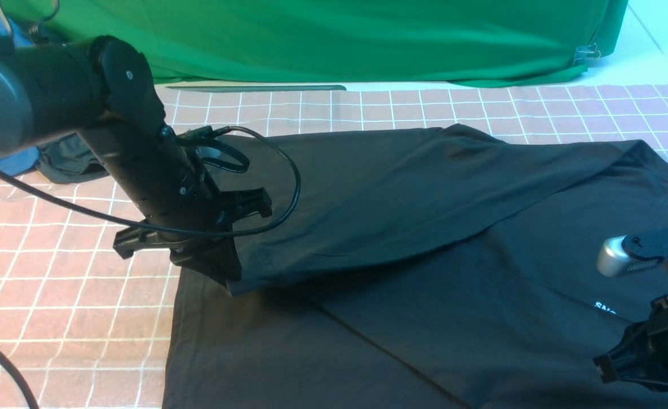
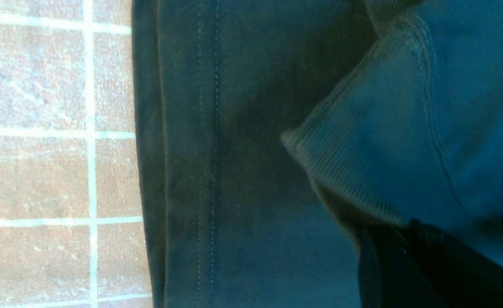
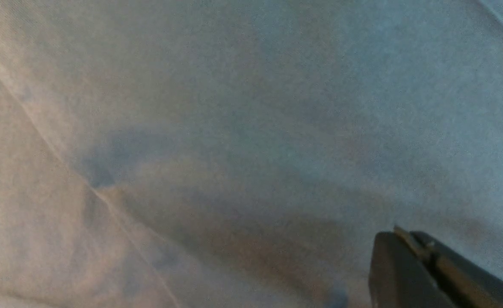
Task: Fold a long-sleeved shirt over a pink coffee tablecloth.
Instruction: 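Fold the left side of the dark shirt inward over its body with the left gripper, then grasp the near edge of the shirt at its hem and shoulder corners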
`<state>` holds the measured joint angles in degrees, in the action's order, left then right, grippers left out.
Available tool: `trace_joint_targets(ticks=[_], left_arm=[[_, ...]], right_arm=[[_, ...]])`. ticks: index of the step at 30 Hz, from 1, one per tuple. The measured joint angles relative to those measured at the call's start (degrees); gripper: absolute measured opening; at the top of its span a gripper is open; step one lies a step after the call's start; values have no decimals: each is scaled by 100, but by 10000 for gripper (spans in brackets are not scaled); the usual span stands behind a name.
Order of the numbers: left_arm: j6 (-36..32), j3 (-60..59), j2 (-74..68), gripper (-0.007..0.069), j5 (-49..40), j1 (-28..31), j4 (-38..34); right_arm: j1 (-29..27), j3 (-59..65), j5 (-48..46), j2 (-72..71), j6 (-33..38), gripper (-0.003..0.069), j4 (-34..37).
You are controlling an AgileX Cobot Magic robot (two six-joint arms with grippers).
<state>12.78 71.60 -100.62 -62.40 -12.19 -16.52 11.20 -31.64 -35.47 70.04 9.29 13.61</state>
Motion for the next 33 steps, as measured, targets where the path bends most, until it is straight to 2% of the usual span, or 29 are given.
trace_joint_targets(ticks=[6,8,12,15,17,19,24,27,29,33], left_arm=[[-5,7,0,244,-218,0,9],[-5,61,0,329,-232,0,66],[-9,120,20,377,-156,-5,-25],[-210,132,38,363,-128,-127,-106],[-286,132,38,325,-88,-262,-64],[-309,132,38,237,95,-525,-16],[-290,132,38,42,667,-842,-8],[-243,132,38,15,937,-858,-58],[-155,132,38,13,1103,-858,-27],[-123,132,38,13,1110,-858,25]], right_arm=[[0,-80,153,0,-196,38,-86],[-6,-374,153,26,-457,38,-378],[-303,-1139,112,194,-705,38,-600],[-757,-2041,-22,616,-733,35,-587],[-945,-2593,-236,974,-532,34,-452],[-1034,-3502,-704,1523,-156,34,-176],[-950,-5136,-1243,2797,279,34,271],[-837,-5857,-1331,3486,411,36,299],[-669,-6655,-1372,4185,497,36,311],[-411,-7474,-1418,5112,560,36,327]])
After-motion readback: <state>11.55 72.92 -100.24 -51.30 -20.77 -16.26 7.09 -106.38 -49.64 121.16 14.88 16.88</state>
